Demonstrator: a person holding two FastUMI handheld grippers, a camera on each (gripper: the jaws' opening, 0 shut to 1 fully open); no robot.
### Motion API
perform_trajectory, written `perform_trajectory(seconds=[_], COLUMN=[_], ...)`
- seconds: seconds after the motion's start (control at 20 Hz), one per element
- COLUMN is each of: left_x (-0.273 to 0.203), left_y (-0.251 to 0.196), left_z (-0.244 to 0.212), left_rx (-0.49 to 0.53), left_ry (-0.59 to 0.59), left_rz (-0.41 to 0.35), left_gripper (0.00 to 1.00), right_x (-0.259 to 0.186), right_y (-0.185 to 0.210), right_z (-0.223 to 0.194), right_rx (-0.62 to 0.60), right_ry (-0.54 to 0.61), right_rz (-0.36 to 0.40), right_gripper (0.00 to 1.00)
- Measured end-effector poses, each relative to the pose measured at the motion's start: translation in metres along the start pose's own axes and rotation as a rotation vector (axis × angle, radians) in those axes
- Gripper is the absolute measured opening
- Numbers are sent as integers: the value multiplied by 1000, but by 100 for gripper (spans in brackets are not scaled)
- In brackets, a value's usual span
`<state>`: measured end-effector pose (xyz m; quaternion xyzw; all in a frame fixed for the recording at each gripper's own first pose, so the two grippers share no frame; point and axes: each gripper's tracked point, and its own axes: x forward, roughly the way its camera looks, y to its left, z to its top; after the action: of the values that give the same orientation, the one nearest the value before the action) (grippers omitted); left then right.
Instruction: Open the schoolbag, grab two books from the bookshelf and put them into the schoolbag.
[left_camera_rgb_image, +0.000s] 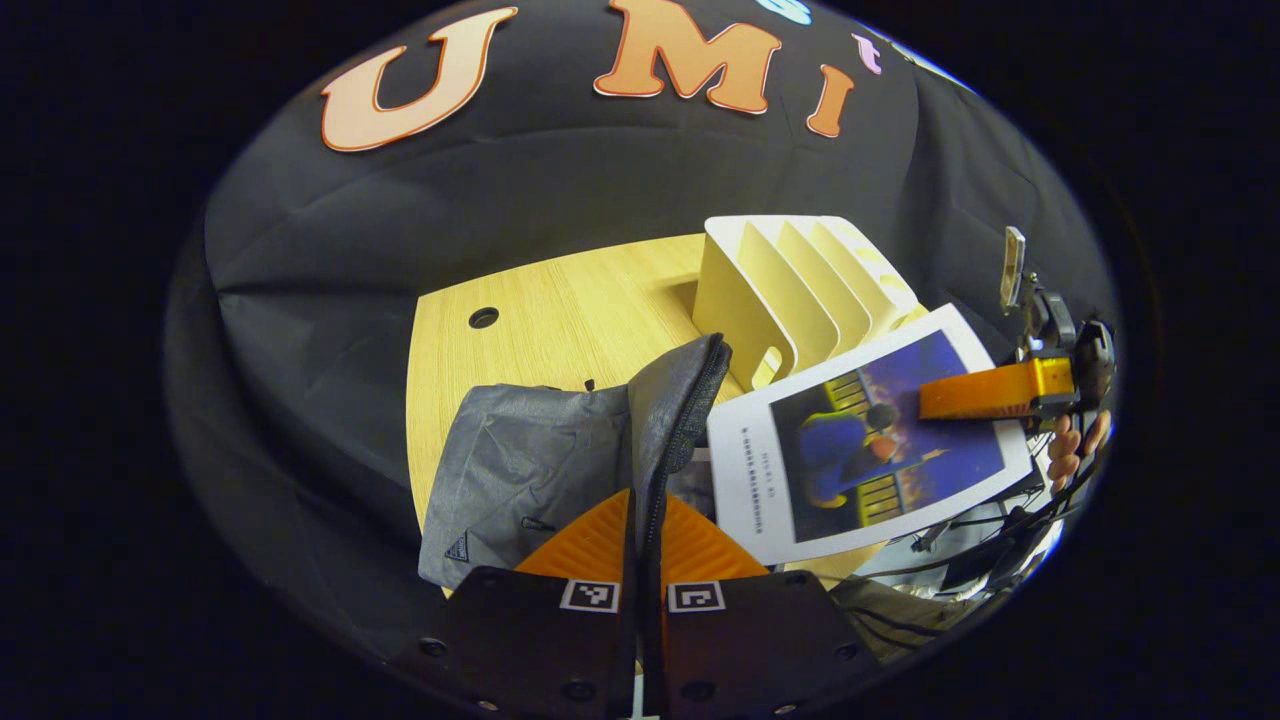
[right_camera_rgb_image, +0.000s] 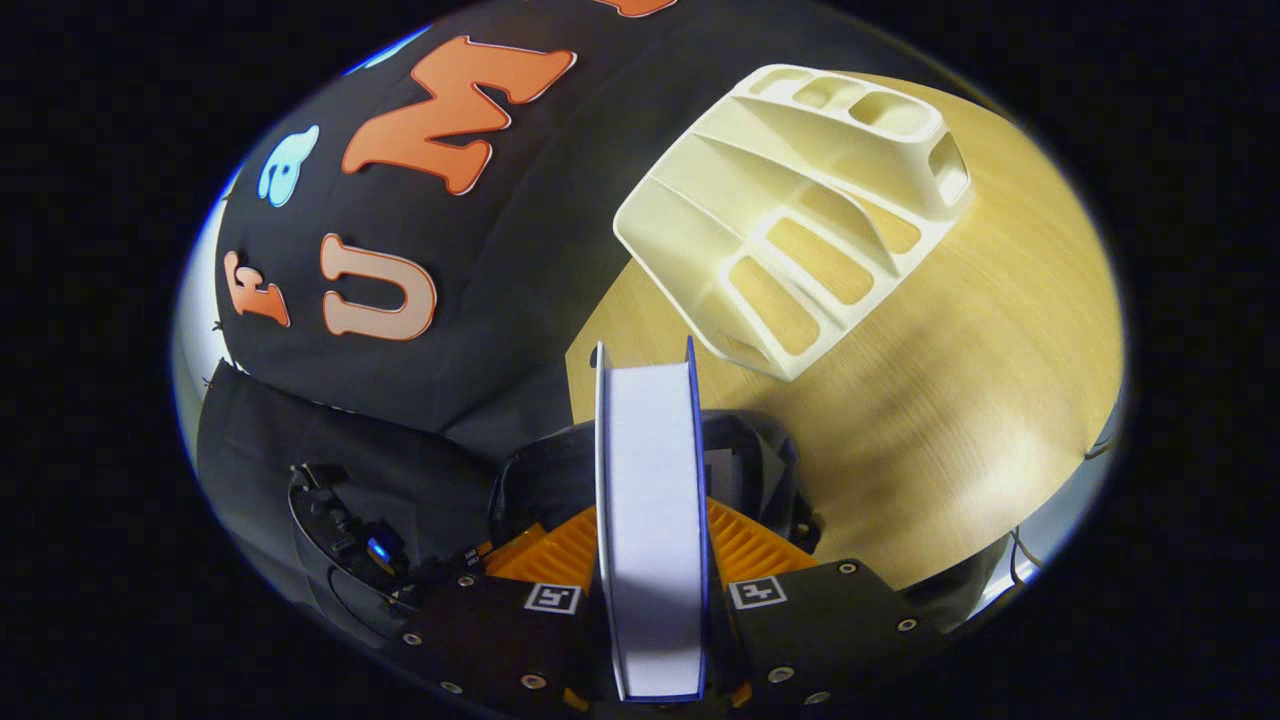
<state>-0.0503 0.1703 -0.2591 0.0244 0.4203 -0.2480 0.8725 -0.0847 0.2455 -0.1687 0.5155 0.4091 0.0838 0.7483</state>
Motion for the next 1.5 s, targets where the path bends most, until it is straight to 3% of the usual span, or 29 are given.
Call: perform_trajectory(seconds=[0.4, 1.0, 1.05, 1.1, 1.25, 1.35, 1.45, 1.5], left_x=[-9, -2, -1, 0, 2, 5, 6, 5], left_y=[-10, -38, -41, -43, -50, -47, -45, -43], left_z=[9, 33, 35, 36, 39, 37, 36, 34], left_rx=[48, 78, 89, 98, 108, 102, 77, 66], left_ry=[-31, -66, -68, -65, -59, -52, -42, -42], left_rz=[2, -16, -18, -15, -15, -4, 1, 5], left_gripper=[4, 4, 4, 6, 4, 4, 4, 4], right_x=[51, 115, 121, 126, 139, 149, 149, 148], right_y=[13, 18, 14, 15, 15, 8, -12, -21], right_z=[-28, -46, -50, -55, -62, -69, -81, -86], right_rx=[-32, 18, 15, 20, 11, -29, -118, -181], right_ry=[25, 35, 53, 71, 113, 151, 229, 264], right_rz=[98, 168, 160, 168, 169, 115, 9, -26], right_gripper=[39, 39, 50, 39, 41, 45, 62, 77])
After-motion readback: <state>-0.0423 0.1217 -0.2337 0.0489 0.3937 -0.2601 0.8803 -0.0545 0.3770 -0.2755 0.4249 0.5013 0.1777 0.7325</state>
